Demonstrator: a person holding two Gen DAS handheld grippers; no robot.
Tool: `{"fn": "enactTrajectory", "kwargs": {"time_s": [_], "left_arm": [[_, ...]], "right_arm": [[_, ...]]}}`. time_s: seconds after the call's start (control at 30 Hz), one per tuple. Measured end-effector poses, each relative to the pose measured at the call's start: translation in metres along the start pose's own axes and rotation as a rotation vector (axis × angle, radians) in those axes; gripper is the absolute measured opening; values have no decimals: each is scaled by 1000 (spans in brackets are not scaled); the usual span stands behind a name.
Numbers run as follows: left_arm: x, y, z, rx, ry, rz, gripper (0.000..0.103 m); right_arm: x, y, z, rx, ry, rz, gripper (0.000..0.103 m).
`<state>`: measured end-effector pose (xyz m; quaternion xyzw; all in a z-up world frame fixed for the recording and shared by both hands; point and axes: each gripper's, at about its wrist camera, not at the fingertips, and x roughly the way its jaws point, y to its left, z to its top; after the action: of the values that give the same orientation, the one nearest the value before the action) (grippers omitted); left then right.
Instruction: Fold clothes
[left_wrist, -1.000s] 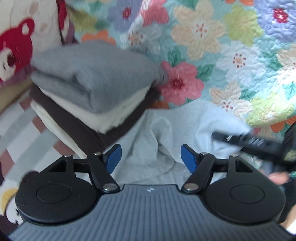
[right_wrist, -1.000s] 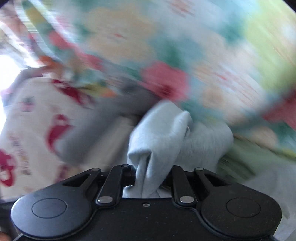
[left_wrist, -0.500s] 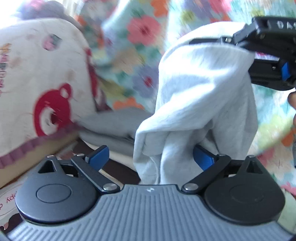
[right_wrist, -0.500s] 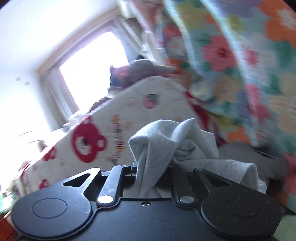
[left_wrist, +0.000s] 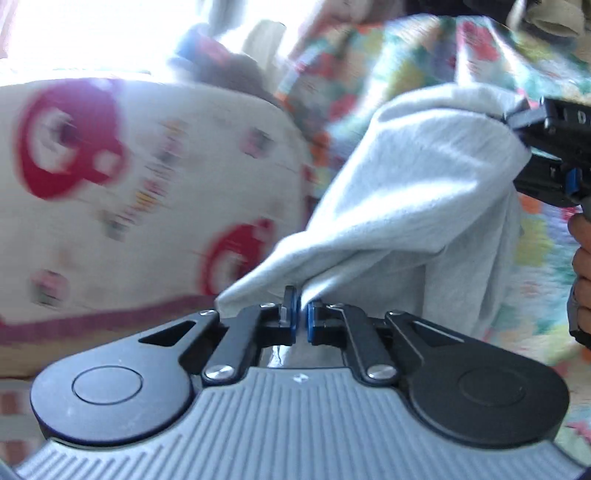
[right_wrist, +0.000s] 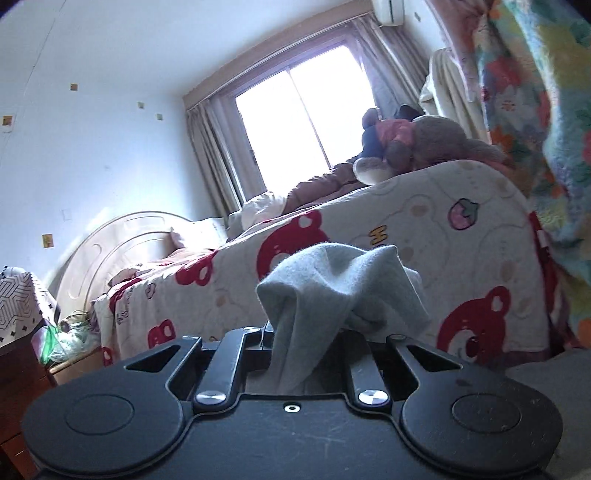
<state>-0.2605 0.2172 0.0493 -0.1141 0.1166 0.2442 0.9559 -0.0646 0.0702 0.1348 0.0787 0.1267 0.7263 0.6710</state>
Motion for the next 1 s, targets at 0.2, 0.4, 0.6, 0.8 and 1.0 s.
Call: {"fn": "enactTrajectory", "kwargs": {"time_s": [0.2, 0.4, 0.6, 0.8, 1.0], "left_arm": [[-24, 96, -4, -120, 74, 167, 4], [39, 229, -113, -425, 428, 368, 0], [31, 282, -139, -665, 488, 366, 2], [45, 274, -143, -496, 568, 472, 36], [89, 283, -166, -491, 718, 331, 60]], "right_arm": [[83, 11, -36, -58, 139, -77, 36], [193, -31, -137, 9, 440, -416, 66], [199, -48, -234, 186, 645, -268, 65], [225, -18, -265, 60, 738, -125, 65], [247, -16, -300, 49, 885, -133, 65]]}}
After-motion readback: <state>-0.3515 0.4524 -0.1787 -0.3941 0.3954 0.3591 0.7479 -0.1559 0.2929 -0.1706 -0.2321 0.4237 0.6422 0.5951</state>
